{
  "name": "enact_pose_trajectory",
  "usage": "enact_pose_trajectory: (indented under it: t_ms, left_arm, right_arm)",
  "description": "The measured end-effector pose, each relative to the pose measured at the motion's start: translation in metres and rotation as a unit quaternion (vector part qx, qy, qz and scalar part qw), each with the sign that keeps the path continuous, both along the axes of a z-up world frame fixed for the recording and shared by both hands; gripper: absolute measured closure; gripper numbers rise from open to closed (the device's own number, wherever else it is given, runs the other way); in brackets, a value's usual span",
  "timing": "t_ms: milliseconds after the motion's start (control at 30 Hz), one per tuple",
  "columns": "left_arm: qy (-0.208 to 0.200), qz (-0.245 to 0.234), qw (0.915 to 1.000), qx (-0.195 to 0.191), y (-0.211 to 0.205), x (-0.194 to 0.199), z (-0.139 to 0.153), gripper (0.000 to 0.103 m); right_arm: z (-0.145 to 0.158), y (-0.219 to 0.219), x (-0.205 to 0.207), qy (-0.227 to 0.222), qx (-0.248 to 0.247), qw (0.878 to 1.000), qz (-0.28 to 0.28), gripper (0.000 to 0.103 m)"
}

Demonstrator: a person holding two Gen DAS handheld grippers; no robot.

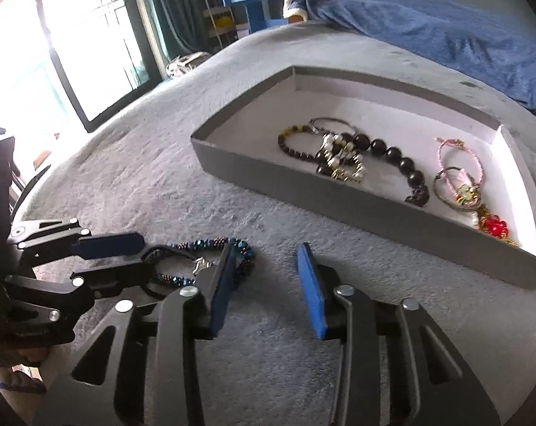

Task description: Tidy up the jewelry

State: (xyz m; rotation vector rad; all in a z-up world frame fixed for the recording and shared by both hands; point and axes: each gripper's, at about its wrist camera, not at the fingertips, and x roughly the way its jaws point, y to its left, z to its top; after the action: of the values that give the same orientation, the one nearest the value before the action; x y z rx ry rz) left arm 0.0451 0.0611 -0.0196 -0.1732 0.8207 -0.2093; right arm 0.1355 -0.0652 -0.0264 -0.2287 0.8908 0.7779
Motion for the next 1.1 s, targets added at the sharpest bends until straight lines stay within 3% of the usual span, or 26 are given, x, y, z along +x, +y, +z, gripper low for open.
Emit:
enact_pose_trajectory:
  t_ms: [33,100,133,233,300,367,400,700,800,933,1100]
  left_arm:
    - [-0.002,-0.006,1.0000,0.000,-0.001,-0.001,0.001,0.071]
    - [-0.005,-0.012,0.9999,0.001,-0.003,-0.001,0.001,0.071]
    - [-0.006,-0.014,0.9999,0.001,-0.004,-0.001,0.001,0.071]
    - [0.000,-0.014,0.9999,-0.001,-0.003,0.001,-0.001,0.072]
    - [0.008,-0.014,0.9999,0.000,-0.004,0.003,-0.004,0.080]
    - [0.008,-0.014,0.9999,0.000,-0.004,0.003,-0.004,0.096]
    - [0.007,-0.018,0.9998,0.000,-0.005,0.002,-0.004,0.099]
    - [-0.028,0.015,0.9995,0.001,0.002,-0.010,0.004,0.100]
    - [-0.015,0.021,0.9996,-0.009,0.006,-0.006,0.001,0.100]
    - [0.009,0.003,0.9999,-0.013,0.002,0.003,-0.003,0.080]
    - [0.021,-0.014,0.9995,-0.017,-0.001,0.010,-0.006,0.068]
  right_arm:
    - [-0.001,0.002,-0.001,0.001,-0.003,1.000,0.003,0.075]
    - [-0.001,0.005,-0.004,-0.006,-0.008,1.000,0.010,0.094]
    - [0.000,0.006,-0.006,-0.016,-0.014,1.000,0.009,0.095]
    - [0.004,0.003,-0.012,-0.043,-0.021,0.999,-0.007,0.096]
    - [0.006,-0.003,-0.012,-0.052,-0.018,0.998,-0.027,0.096]
    - [0.009,-0.014,-0.011,-0.056,-0.010,0.997,-0.051,0.097]
    - [0.010,-0.022,-0.009,-0.055,-0.005,0.996,-0.067,0.096]
    - [0.012,-0.086,-0.009,-0.041,0.031,0.985,-0.162,0.096]
    - [0.009,-0.092,-0.010,-0.031,0.032,0.985,-0.167,0.096]
    - [0.008,-0.086,-0.011,-0.027,0.033,0.986,-0.160,0.091]
    - [0.002,-0.079,-0.006,-0.012,0.028,0.989,-0.143,0.075]
